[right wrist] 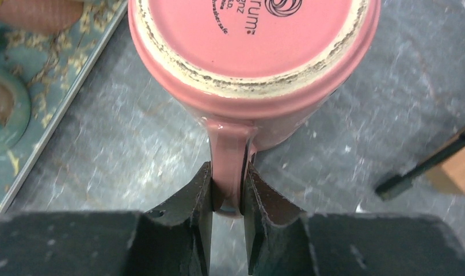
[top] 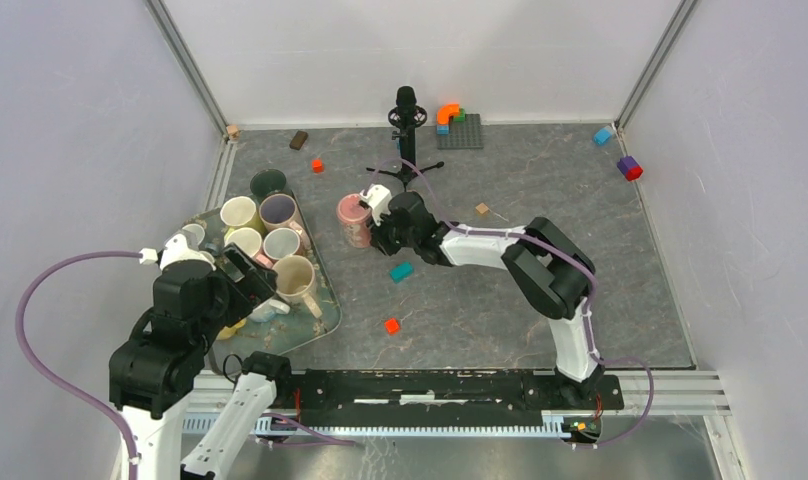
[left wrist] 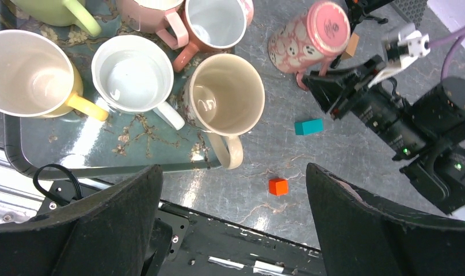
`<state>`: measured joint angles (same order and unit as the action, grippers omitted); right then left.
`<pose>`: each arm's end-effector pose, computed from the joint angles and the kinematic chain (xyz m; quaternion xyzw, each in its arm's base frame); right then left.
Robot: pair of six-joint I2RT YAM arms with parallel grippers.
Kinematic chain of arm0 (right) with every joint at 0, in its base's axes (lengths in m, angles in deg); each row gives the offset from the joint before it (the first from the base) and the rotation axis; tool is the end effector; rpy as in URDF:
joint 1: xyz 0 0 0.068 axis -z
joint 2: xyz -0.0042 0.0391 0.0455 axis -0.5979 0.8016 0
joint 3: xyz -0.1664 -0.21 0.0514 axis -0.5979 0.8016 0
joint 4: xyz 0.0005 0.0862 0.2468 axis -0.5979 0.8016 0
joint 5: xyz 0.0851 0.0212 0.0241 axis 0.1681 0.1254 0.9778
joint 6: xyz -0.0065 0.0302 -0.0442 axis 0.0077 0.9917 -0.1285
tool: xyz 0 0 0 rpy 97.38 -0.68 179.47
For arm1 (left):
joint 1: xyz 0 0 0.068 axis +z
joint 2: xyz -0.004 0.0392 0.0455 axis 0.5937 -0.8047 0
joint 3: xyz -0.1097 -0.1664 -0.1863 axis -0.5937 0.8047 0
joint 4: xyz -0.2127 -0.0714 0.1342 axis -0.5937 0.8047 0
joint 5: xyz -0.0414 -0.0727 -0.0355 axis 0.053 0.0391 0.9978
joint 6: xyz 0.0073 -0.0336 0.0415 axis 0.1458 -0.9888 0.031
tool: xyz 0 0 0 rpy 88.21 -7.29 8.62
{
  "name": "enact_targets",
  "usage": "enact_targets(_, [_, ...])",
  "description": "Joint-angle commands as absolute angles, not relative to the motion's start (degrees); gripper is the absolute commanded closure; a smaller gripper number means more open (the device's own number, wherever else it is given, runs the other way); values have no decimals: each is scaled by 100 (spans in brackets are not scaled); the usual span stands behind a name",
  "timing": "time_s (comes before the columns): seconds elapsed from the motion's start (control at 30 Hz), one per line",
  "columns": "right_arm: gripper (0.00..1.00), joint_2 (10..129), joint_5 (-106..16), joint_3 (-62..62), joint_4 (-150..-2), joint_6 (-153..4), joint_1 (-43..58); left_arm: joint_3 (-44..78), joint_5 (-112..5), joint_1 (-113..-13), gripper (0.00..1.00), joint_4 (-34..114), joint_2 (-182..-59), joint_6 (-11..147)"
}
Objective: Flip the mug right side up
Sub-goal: Move the cup to the center of the board.
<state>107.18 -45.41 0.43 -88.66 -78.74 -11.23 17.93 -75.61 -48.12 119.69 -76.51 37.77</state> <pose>0.3043 0.3434 0.1651 -0.3639 0.7898 0.2554 0.4226 0.0323 0.0020 0.3878 -0.2807 0.8483 -0.0999 0.4377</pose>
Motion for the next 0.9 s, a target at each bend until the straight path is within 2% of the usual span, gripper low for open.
enact_targets(0.0, [85, 9997, -4632, 728, -9056, -7782, -1287, 1616, -7766, -4785, 0, 11677, -7782, 4012])
enact_targets(0.3, [84, 9281, -4745, 1945, -9162, -7773, -1442, 1632, -7748, -4785, 0, 11483, -7884, 4067])
enact_targets(0.43, [78, 9165, -4771, 2177, -9186, -7782, -1452, 1664, -7708, -4789, 0, 11456, -7878, 4074])
enact_targets(0.5, [70, 9102, -4772, 2197, -9168, -7775, -1451, 1668, -7695, -4784, 0, 11447, -7882, 4077])
enact_targets(0.57, [54, 8998, -4792, 2223, -9157, -7770, -1451, 1660, -7691, -4784, 0, 11447, -7887, 4073])
enact_targets(0.7, [33, 8739, -4859, 2194, -9045, -7791, -1452, 1617, -7675, -4785, 0, 11445, -7882, 4105])
enact_targets(0.87, [20, 8324, -5102, 2004, -8705, -7816, -1451, 1473, -7651, -4784, 0, 11494, -7905, 4149])
